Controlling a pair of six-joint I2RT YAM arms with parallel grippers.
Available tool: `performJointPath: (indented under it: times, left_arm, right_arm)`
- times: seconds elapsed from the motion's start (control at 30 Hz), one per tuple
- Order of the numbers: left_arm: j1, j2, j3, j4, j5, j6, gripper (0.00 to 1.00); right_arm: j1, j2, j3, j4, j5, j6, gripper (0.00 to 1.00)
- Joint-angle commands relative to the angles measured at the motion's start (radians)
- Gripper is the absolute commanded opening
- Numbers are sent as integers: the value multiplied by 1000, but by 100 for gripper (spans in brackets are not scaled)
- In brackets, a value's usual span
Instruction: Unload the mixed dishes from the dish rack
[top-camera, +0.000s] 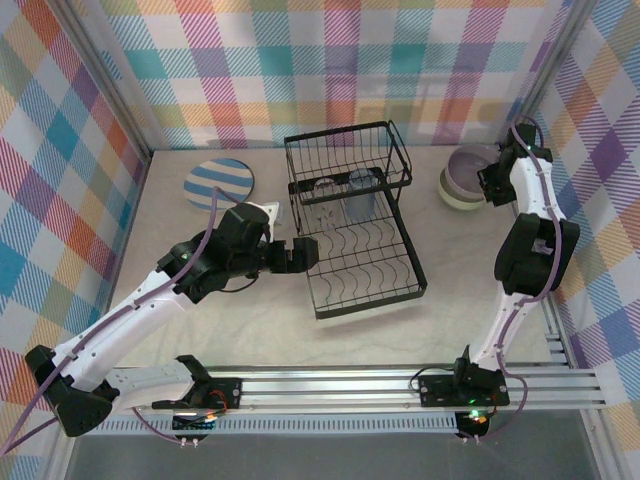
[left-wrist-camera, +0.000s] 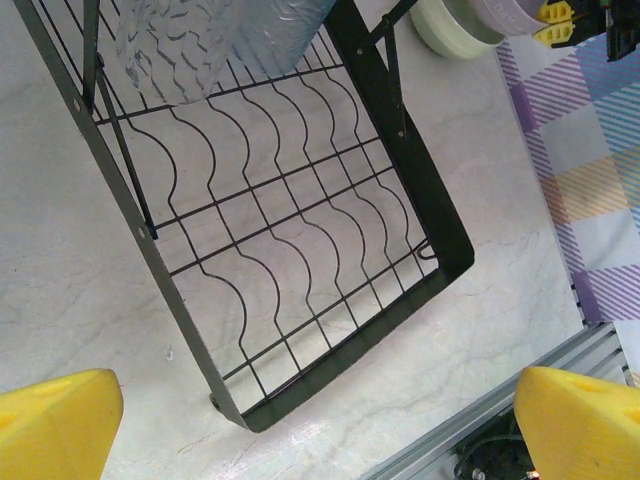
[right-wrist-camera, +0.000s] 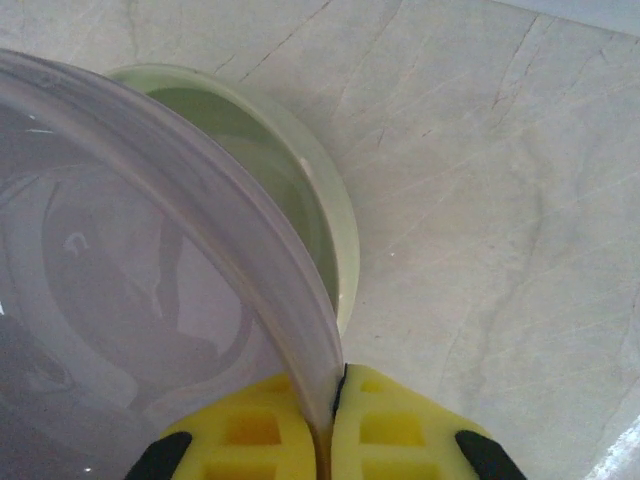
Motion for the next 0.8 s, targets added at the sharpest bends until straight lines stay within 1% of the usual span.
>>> performJointPath:
  times: [0.0,0.37,0.77]
  left_arm:
    - [8,6,30,-15,10,0,100]
    - [8,19,32,-7,11,-17,100]
    - [8,16,29,-8,10,-31,100]
  right_arm:
    - [-11,11,51,69,-45,49,0]
    - [-13,54,83,48,-54,59,0]
    - [-17,144,193,-64,-70,65,0]
